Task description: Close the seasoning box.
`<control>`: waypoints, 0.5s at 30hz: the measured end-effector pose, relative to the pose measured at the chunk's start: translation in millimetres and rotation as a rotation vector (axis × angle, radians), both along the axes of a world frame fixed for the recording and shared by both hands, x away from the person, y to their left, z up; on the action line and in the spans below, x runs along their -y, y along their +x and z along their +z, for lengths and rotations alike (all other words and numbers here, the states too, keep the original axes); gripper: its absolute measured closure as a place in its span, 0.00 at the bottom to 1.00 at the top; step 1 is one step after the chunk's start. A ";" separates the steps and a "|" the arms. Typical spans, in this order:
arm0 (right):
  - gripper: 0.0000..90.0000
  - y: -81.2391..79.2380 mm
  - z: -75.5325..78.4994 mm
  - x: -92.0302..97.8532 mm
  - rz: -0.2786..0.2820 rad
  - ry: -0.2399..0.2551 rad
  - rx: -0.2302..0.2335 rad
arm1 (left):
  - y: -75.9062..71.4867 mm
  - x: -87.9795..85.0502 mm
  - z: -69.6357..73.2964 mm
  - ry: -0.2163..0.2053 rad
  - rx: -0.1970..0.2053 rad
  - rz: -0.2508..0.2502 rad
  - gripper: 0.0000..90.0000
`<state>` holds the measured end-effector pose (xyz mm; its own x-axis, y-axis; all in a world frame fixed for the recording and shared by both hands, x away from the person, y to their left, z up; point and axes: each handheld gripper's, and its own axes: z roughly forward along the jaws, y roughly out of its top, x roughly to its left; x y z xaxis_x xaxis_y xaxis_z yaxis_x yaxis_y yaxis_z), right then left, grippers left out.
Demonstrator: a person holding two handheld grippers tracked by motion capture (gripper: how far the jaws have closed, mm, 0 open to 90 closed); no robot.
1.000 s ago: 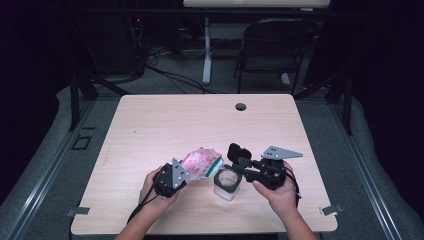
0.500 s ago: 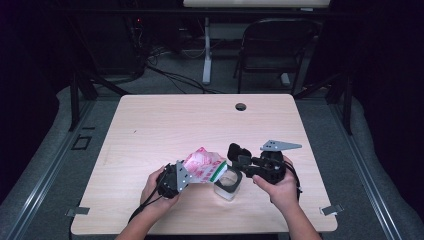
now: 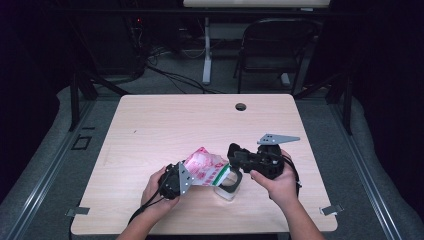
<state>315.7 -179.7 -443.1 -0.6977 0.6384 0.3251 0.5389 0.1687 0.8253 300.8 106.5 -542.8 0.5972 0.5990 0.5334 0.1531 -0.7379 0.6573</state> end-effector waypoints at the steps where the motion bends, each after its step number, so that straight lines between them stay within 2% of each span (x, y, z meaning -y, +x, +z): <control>1: 0.72 -0.2 0.9 0.0 0.002 0.003 0.000 | 0.1 0.1 -0.1 0.003 0.003 0.000 0.69; 6: 0.73 -0.7 0.9 -0.4 -0.001 0.006 0.005 | 1.1 0.1 -0.2 0.016 0.011 0.004 0.69; 13: 0.75 -0.4 -3.8 2.2 -0.006 0.027 0.003 | 1.6 2.4 0.0 0.058 0.043 0.006 0.69; 15: 0.76 -0.5 -5.8 3.8 -0.005 0.031 0.001 | 1.7 3.1 0.6 0.084 0.060 0.003 0.69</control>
